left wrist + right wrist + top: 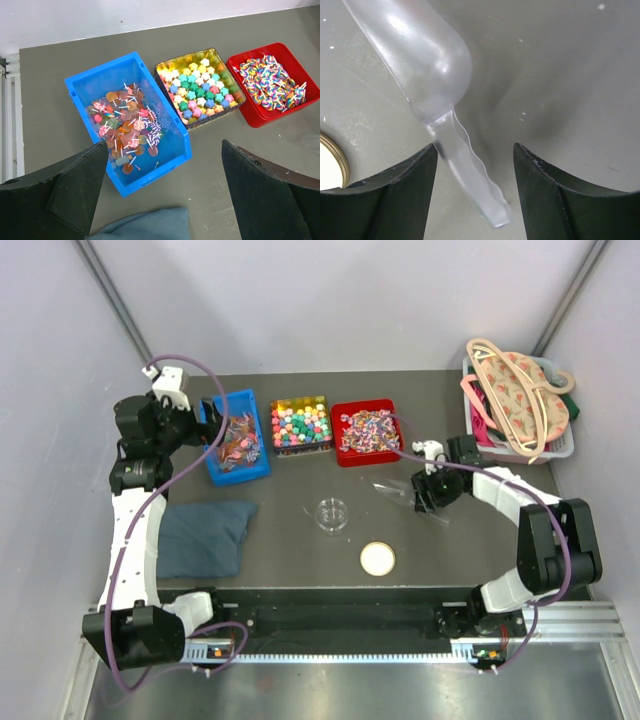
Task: Pack the candies
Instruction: Pick up the spatula from the center of the board.
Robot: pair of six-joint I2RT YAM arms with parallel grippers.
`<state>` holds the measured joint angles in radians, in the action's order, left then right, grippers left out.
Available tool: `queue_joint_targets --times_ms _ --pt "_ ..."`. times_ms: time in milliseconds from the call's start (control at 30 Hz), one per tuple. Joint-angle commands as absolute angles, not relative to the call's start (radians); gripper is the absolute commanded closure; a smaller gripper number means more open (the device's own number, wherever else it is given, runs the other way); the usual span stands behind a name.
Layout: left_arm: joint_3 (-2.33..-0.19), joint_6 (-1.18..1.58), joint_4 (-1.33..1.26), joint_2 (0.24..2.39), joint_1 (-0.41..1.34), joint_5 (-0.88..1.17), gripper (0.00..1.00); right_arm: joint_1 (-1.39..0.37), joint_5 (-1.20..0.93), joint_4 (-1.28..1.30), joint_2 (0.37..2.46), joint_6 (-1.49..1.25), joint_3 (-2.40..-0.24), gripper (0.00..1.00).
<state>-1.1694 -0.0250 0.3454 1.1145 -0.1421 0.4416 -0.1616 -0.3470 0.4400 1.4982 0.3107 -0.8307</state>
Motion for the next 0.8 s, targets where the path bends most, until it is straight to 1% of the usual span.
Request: queue_joint_targets --times_ms 0,767 --pt "-1.164 -0.015 0.313 1.089 -0.141 0.462 0.01 -0.13 -0.388 0.423 1.485 0.308 -0.857 0.39" --pt "-1.149 -0.017 0.305 1.092 -0.141 0.463 0.01 -0.1 -0.377 0.382 1.522 0.253 -0.92 0.39"
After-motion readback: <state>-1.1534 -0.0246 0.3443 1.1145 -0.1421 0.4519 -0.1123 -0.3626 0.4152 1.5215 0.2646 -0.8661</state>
